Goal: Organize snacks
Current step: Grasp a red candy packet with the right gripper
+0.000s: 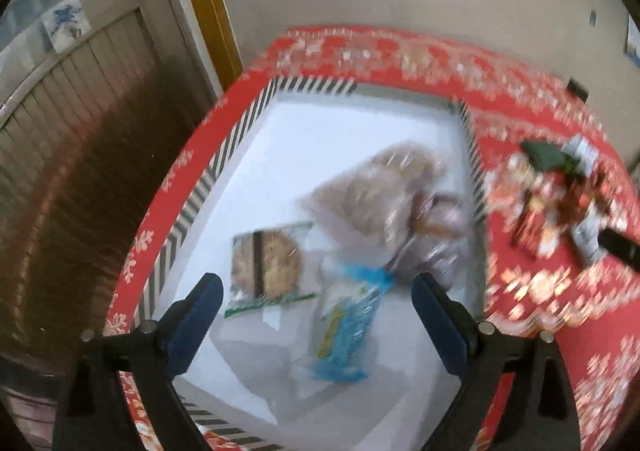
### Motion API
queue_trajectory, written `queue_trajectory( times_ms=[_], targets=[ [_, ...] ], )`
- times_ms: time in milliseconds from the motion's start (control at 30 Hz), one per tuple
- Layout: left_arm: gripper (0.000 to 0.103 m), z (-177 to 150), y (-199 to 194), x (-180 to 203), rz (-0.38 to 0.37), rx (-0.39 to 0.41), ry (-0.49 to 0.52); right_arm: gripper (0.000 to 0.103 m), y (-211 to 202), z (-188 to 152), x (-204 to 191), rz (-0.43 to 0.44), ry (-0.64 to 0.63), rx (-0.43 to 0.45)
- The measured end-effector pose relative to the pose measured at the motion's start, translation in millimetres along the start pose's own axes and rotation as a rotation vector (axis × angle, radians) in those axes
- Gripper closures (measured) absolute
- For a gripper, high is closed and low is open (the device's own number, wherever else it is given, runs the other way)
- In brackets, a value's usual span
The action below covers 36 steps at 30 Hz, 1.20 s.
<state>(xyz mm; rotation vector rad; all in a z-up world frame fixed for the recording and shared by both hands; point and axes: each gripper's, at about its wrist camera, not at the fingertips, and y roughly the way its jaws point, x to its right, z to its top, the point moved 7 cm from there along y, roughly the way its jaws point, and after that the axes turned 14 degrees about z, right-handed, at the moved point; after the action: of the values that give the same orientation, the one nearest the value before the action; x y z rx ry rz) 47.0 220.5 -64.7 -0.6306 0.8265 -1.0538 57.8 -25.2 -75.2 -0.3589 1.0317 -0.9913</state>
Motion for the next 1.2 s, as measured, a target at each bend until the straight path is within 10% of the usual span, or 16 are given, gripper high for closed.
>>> queue_trajectory(
  times_ms=[433, 833, 933, 1200],
  targets=[
    [0.006, -19.7, -56.6, 144.4, -0.305, 0.029, 0.318, 0.037, -51.4, 50.0, 154.6, -0.134, 0.285, 0.077],
    [0.007, -8.2, -15.0, 159.7, -0.308, -0.074, 0.293, 0.037, 9.2, 96.5, 174.4, -0.292, 0.269, -0.015],
    [0.007, 7.0, -12.1, 169.5, -0.322, -0.050, 0.287, 0.069, 10.5, 105.6, 173.8, -0.351, 0.229, -0.030],
    [0.009, 28.5, 8.1, 193.3, -0.341, -0.072, 0.301, 0.070, -27.5, 71.9, 173.7, -0.313, 0.167, -0.028]
  ],
)
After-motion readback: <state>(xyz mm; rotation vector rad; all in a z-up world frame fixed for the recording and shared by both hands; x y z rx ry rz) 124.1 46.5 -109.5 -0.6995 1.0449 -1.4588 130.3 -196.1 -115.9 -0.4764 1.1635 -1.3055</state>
